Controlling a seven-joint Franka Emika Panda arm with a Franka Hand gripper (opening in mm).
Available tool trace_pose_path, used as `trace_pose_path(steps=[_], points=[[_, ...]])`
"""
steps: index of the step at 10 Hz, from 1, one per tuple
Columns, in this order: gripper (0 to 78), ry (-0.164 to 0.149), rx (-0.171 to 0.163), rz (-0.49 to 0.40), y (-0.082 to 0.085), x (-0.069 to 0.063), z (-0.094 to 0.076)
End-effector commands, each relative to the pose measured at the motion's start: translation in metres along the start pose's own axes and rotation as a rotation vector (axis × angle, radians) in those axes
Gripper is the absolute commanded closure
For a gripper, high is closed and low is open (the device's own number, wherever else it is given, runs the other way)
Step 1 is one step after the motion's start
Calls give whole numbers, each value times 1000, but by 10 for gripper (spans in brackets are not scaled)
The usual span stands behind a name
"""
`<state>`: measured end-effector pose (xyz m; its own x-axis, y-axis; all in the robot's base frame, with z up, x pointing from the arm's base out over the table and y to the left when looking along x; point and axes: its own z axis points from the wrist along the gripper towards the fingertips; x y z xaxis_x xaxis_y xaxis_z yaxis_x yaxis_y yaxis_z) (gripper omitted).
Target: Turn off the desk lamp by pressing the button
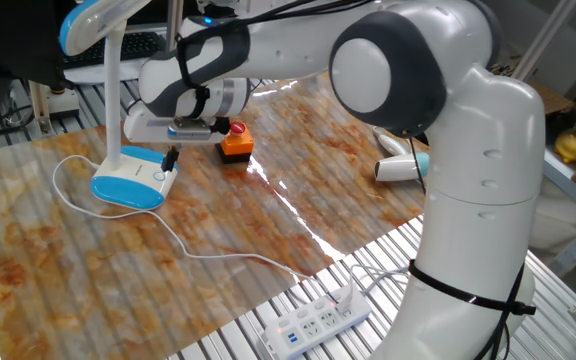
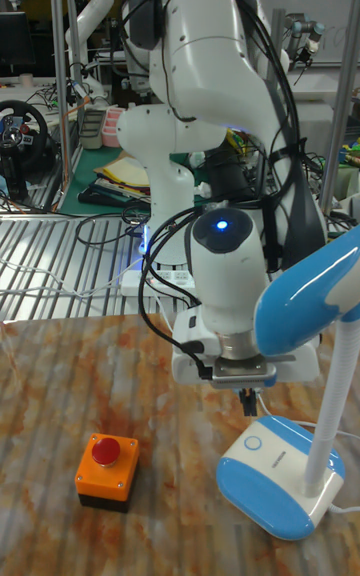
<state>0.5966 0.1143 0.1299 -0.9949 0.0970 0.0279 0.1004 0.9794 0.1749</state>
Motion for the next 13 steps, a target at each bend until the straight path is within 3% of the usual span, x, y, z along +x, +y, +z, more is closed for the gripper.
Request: trace_pose_path(steps=[1,9,10,11,13], points=[[776,1,28,3,-3,5,-11],[776,9,81,-42,-26,1,-10],[776,10,85,-47,-27,1,-11],[776,12,111,-59,-32,2,-14],[776,15,119,-64,-36,4,-18]])
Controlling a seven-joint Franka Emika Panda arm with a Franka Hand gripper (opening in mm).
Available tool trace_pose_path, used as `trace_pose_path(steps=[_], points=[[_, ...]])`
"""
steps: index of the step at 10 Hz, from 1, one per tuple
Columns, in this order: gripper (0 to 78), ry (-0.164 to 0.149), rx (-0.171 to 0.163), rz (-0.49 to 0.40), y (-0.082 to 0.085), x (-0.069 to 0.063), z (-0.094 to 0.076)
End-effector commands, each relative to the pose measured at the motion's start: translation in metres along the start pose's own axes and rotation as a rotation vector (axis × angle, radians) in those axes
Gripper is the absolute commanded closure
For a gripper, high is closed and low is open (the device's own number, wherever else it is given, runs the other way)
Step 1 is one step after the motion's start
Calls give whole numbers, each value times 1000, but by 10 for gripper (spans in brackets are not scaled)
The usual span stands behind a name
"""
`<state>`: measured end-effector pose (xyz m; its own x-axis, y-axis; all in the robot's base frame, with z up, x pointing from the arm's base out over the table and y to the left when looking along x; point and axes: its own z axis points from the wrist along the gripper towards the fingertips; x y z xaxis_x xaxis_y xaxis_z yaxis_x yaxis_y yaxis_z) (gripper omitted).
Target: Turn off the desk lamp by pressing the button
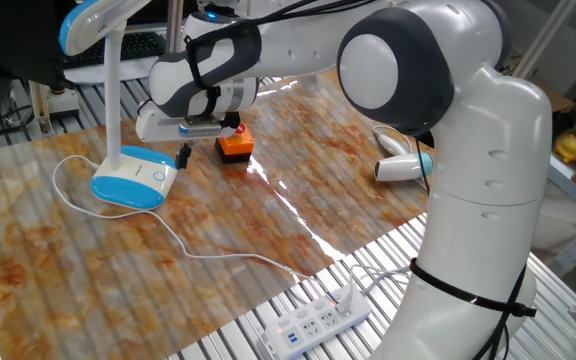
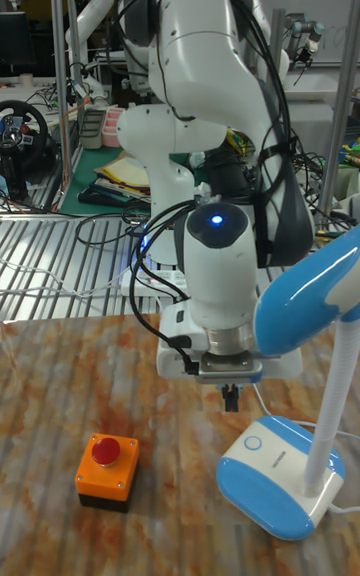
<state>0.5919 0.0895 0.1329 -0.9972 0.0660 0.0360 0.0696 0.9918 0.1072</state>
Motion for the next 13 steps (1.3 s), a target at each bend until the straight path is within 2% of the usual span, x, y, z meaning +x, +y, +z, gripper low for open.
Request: trace_pose_path(steps=[1,2,3,6,9,13], points=[[776,2,50,-34,-12,2,-10],[776,9,58,-38,-19,7,-19],[776,13,60,-39,-20,8,-21],[776,18,75,-44,-20,8,-21],[776,18,104,-54,-20,8,-21],[776,24,102,-58,-20,8,-21]])
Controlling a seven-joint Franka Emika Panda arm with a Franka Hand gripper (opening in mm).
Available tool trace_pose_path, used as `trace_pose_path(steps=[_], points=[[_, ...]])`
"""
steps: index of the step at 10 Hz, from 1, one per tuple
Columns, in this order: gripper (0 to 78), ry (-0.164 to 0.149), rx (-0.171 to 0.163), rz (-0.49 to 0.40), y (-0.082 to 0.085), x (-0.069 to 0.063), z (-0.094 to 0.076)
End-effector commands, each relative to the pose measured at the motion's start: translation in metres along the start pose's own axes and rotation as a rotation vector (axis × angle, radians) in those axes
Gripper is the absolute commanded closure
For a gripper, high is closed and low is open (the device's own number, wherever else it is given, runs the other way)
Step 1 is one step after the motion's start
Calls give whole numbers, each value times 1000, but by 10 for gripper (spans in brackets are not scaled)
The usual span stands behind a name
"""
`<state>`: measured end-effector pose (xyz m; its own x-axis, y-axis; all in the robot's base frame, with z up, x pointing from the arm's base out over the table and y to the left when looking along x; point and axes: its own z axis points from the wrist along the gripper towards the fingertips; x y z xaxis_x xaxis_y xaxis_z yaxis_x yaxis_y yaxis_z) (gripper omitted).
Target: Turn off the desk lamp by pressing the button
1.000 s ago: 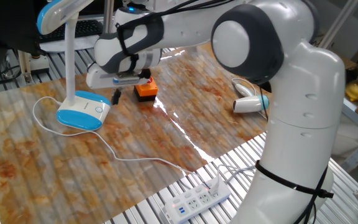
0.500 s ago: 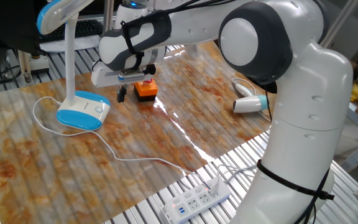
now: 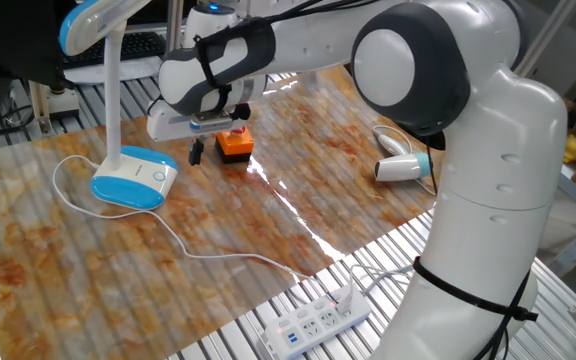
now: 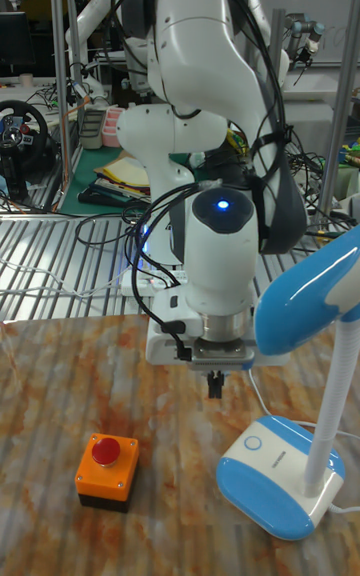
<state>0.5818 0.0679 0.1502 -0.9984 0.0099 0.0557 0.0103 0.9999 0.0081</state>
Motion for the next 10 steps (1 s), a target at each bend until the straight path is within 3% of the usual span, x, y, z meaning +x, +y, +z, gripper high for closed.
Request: trace_pose_path(steps=[1,4,6,7,10], points=[[776,5,-1,-2,0,-1,-2],[776,9,-9,6,0,-1,-2],[776,-6,-26,17,0,-1,-2],[776,-23,-27,29,0,-1,-2],[776,-20,-19,43,0,-1,-2]])
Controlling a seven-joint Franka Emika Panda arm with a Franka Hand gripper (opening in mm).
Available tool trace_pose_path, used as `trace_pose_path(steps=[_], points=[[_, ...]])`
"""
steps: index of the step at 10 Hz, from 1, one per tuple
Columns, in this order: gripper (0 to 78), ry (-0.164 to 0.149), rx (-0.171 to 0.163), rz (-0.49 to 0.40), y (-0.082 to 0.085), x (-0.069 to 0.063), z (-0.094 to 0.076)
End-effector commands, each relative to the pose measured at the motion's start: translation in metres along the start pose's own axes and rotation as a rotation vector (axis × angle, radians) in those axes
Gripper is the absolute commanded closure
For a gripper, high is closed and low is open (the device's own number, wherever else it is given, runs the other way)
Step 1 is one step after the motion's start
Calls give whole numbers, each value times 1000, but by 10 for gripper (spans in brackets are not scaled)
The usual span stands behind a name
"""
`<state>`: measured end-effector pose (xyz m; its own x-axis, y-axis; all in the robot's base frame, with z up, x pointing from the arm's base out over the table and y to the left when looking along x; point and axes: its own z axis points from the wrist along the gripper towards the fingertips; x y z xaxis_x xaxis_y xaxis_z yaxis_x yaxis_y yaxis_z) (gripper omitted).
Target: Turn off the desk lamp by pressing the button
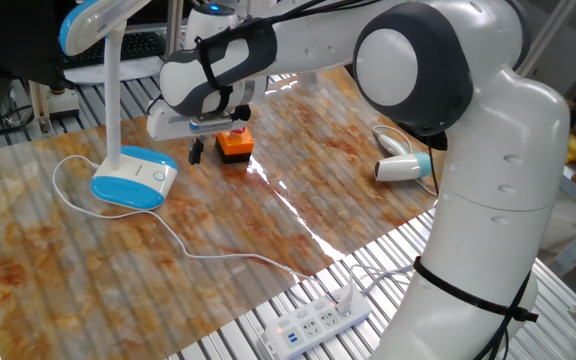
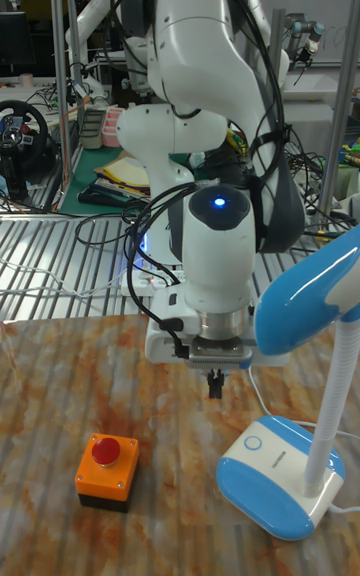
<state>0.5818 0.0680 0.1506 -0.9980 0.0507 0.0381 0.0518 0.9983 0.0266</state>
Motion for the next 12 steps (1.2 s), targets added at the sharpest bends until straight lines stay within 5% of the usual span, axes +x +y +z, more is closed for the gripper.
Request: trace_pose_path(steps=[1,6,12], points=[[776,-1,11,1,0,1,-4],[776,18,32,-11,-25,14,-52],[776,33,35,-31,-56,20,-81]])
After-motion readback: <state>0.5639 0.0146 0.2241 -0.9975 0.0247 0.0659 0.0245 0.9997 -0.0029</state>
